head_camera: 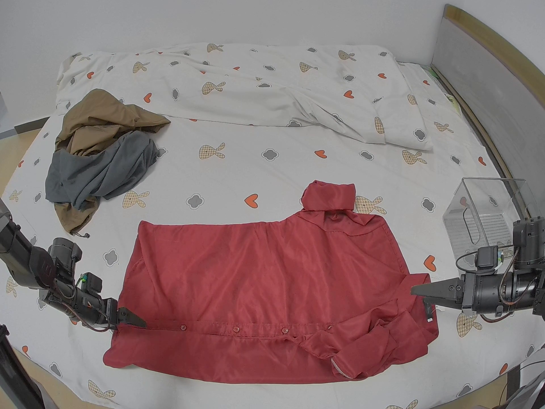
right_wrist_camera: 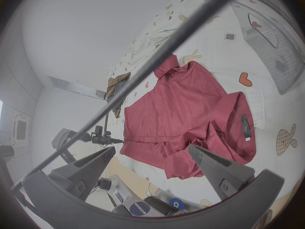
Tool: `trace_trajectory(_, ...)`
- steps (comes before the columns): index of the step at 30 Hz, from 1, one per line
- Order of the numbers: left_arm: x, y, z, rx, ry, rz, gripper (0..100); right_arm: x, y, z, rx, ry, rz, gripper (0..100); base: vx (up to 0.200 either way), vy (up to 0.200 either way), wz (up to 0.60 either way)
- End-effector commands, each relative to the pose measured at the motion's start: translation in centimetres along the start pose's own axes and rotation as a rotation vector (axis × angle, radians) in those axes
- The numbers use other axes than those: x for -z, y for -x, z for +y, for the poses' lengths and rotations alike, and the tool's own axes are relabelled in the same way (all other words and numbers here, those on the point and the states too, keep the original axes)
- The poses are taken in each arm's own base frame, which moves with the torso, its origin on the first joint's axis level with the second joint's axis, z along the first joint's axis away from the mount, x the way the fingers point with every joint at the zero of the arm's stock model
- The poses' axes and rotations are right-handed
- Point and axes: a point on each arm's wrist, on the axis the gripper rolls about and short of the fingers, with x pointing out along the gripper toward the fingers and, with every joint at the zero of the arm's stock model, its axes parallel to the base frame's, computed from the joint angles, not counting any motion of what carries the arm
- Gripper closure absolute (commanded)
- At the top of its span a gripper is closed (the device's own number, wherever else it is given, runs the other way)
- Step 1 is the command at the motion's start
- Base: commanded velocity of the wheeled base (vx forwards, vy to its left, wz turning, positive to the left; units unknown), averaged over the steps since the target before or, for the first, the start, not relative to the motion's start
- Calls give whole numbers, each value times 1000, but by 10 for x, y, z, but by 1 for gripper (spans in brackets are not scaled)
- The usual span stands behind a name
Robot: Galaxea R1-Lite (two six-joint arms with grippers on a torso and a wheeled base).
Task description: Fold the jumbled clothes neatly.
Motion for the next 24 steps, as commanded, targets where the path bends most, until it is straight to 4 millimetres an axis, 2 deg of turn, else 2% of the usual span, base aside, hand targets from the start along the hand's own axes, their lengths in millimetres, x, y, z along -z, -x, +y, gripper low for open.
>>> trace_trajectory(1, 0, -7, 2, 3, 3, 17, 0, 0, 0, 0, 0, 0, 1, 0, 0, 0, 0)
trace_trajectory(6, 2, -10, -4, 10, -17, 29, 0, 0, 0, -1, 2, -3, 0, 0, 0, 0, 0)
trace_trajectory(7, 2, -10, -5, 11, -20, 31, 100, 0, 0, -1, 3, -3, -1, 0, 0, 0, 0)
trace_trajectory(16, 1, -9, -5, 10, -30, 24, 100, -1, 1, -1, 3, -3, -5, 0, 0, 0, 0)
trace_trajectory(24, -3, 10, 0, -12, -20, -50, 100, -1, 0, -1, 2, -2, -4, 0, 0, 0, 0)
